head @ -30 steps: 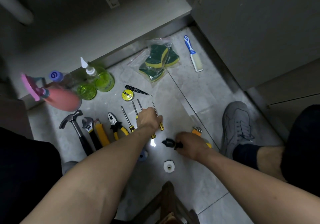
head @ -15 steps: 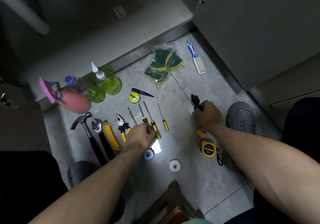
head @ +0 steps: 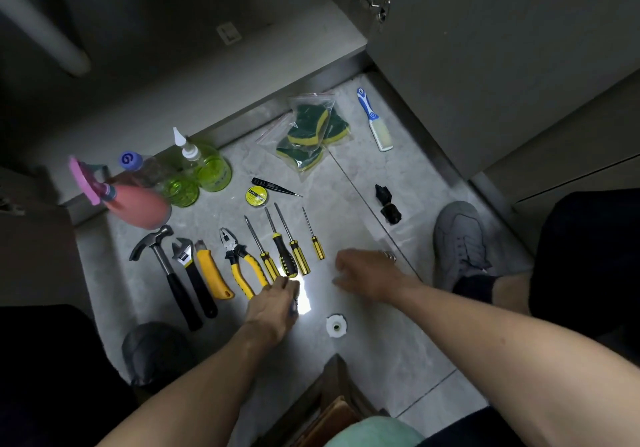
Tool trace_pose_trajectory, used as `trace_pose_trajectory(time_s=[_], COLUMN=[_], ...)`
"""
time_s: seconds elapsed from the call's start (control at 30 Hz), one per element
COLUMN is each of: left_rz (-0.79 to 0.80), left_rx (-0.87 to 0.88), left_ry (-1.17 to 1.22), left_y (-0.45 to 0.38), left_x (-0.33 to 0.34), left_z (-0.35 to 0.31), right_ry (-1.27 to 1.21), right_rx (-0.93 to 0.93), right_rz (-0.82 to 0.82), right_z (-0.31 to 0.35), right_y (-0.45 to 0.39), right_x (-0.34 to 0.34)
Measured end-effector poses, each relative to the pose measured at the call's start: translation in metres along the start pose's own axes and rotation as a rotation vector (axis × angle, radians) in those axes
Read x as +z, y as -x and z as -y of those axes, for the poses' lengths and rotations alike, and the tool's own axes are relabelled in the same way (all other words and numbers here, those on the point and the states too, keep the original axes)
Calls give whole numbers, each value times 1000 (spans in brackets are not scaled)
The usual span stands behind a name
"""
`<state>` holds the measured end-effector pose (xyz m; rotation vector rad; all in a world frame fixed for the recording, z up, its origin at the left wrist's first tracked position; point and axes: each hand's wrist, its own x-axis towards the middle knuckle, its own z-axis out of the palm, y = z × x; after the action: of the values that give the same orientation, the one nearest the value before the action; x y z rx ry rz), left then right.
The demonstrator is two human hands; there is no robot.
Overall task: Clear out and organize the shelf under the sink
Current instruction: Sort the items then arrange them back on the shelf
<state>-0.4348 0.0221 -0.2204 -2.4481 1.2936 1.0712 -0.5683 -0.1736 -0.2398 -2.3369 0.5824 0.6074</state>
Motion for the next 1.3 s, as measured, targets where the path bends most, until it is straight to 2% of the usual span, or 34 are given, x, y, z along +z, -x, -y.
trace_pose_trajectory(time_s=[0.1,0.2,0.27,0.53,0.8,0.97,1.07,1.17,1.3], left_rz=[6,-16,-39,-34,-86,-73,-77,-116,-222], left_rx=[5,10,13,-83,-48,-7,-43,-113,-115], left_ry=[52,84,110,399,497,502,462,417,381], left_y=[-1,-2,0,11,8,0,-4,-6,-11], left_x=[0,-1,3,33,49,53,49,34,9], left_z=[1,0,-2,12,15,10,6,2,-10], right_ry=[204,351,377,213,-13,3,-26,31,129], right_rx=[-241,-374,-394,-239,8,33,37,89,342], right_rz=[183,205,170,30,-58,-8,-12,-110,-267], right_z=[15,19,20,30,49,39,32,16,-3], right_y=[23,34,37,31,12,14,20,35,47], right_x=[25,42,48,45,56,54,49,39,12])
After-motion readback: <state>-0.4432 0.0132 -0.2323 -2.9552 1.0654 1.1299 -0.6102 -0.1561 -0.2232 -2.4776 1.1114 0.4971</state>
